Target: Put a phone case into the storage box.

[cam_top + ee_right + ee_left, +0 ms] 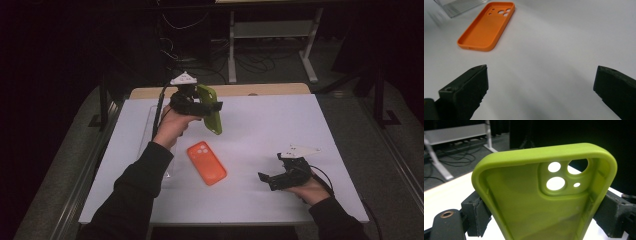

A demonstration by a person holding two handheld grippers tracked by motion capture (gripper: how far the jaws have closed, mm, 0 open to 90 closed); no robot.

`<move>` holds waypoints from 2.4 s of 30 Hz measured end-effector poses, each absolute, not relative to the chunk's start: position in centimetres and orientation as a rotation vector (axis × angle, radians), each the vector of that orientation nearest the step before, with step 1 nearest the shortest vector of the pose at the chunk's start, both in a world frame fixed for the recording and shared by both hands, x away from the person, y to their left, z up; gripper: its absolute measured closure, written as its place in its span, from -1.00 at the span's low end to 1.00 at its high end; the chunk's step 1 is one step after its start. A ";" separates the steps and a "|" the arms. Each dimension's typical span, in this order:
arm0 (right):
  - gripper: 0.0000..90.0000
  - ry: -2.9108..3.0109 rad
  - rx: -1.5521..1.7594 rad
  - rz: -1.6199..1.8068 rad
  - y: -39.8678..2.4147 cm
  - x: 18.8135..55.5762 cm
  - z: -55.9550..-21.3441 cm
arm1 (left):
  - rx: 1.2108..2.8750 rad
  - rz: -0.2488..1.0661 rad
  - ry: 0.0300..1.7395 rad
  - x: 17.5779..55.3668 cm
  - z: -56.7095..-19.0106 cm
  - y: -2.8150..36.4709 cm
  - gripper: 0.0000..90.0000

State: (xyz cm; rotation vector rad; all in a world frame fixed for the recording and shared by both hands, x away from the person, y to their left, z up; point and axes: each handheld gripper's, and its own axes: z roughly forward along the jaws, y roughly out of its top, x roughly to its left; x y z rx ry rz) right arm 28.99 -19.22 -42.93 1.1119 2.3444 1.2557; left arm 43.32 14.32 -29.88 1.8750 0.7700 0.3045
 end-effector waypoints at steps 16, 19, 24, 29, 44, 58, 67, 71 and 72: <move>-1.00 2.381 1.104 1.205 -19.3 28.4 -43.9 | 1.810 0.555 0.993 45.9 -28.5 22.0 -0.69; -1.00 2.376 1.095 1.213 -19.2 28.4 -43.8 | 1.801 0.625 1.056 46.6 -29.0 23.1 -0.69; -1.00 2.374 1.095 1.214 -19.2 28.4 -43.8 | 1.796 0.728 1.174 47.7 -30.0 23.9 -0.69; -1.00 2.366 1.099 1.222 -19.3 28.4 -43.6 | 1.766 0.811 1.299 48.7 -31.1 23.9 -0.69; -1.00 2.358 1.085 1.242 -19.3 28.3 -43.5 | 1.793 0.898 1.443 50.7 -35.0 22.9 -0.70; -1.00 2.362 1.081 1.239 -19.3 28.2 -43.5 | 1.813 0.892 1.526 51.4 -37.5 23.0 -0.71; -1.00 2.361 1.077 1.236 -19.3 28.3 -43.5 | 1.815 0.896 1.507 51.6 -38.1 22.8 -0.72; -1.00 2.361 1.078 1.235 -19.3 28.2 -43.5 | 1.809 0.885 1.508 51.7 -38.1 23.0 -0.79; -1.00 2.361 1.078 1.236 -19.3 28.2 -43.5 | 1.806 0.881 1.507 51.7 -38.1 23.0 -0.87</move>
